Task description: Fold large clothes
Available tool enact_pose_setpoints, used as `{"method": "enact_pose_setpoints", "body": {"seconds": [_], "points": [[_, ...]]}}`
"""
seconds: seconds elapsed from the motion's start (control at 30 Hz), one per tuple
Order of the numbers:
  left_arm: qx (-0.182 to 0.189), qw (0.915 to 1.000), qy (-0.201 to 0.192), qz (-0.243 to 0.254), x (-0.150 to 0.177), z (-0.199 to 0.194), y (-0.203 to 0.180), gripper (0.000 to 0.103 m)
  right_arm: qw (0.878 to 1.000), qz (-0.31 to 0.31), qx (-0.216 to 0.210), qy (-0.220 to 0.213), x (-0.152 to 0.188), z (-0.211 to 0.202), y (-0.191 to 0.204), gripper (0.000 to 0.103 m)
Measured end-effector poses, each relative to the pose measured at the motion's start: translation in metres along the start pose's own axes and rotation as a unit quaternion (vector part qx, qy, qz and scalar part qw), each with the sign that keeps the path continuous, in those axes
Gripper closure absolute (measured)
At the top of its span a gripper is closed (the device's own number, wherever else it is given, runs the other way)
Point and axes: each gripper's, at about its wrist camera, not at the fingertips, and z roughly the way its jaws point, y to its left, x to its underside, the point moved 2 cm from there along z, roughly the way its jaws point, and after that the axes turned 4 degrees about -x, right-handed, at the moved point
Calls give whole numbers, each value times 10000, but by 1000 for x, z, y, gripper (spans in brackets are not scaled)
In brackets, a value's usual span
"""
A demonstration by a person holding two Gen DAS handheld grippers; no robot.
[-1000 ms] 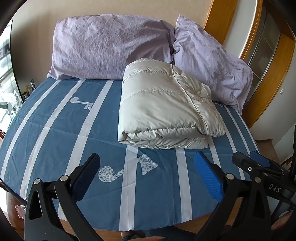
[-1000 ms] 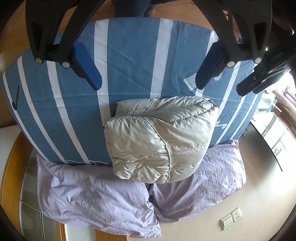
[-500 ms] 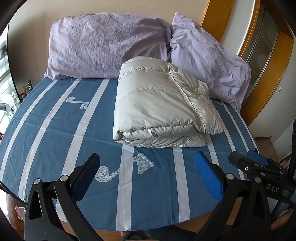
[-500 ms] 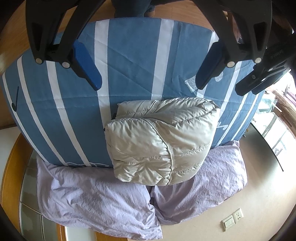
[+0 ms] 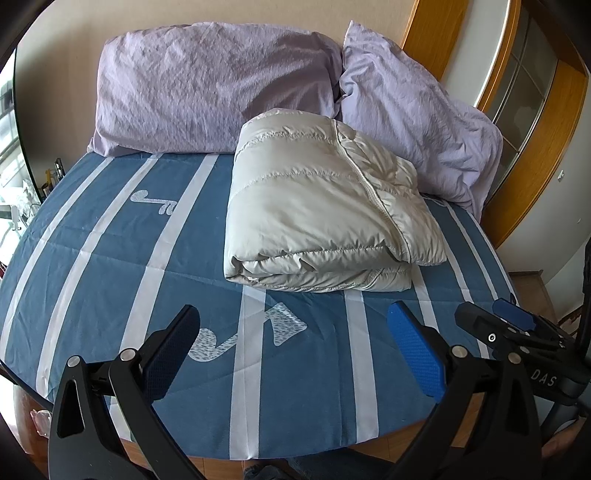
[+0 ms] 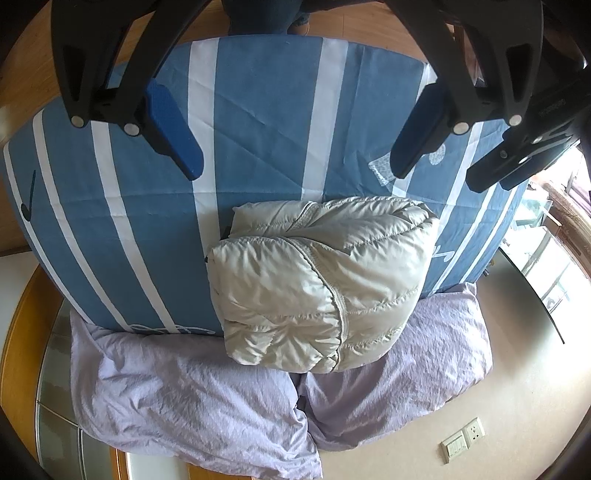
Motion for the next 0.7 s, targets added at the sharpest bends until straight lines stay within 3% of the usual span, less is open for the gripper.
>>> {"method": "enact_pose_setpoints", "body": {"seconds": [0.7], "points": [[-17,10000,29,26,1,4,-3,1,10000,-24,2,16,0,1,-3,2]]}}
